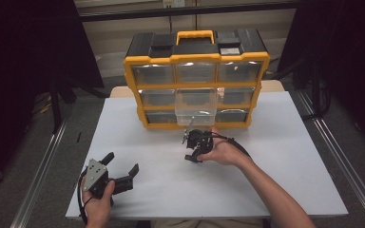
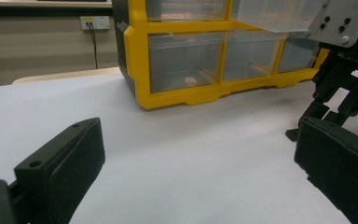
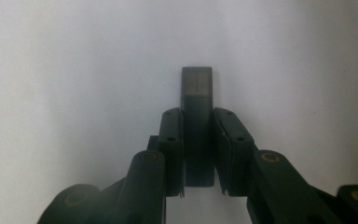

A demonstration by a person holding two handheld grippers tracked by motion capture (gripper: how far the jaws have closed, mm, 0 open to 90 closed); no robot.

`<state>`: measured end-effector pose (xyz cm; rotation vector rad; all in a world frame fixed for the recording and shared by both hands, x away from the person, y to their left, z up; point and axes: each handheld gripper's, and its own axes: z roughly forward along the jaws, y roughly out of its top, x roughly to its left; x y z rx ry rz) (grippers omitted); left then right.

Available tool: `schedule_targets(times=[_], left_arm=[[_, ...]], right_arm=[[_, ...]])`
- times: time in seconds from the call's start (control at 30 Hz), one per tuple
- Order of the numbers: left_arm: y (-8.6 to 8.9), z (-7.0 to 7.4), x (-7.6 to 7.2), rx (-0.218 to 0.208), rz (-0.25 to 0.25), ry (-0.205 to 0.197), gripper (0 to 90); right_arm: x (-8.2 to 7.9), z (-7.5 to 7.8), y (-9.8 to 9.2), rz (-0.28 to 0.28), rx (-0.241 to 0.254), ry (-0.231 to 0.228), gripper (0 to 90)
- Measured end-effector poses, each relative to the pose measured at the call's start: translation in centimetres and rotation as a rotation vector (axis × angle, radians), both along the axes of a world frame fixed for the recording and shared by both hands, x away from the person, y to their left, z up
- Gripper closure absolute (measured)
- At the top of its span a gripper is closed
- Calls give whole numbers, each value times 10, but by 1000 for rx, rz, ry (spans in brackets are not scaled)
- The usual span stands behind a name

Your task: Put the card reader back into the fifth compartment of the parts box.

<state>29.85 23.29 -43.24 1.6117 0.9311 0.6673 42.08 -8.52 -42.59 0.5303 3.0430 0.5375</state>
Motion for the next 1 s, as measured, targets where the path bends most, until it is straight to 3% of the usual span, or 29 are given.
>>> schedule_targets(times=[0.27, 1.0], left_arm=[[1, 0, 0, 4, 1, -1, 18], [1, 0, 0, 5, 2, -1, 18]], right_arm=[[3, 0, -5, -16, 34, 26, 741], [-13, 17, -26, -67, 159, -23, 741]])
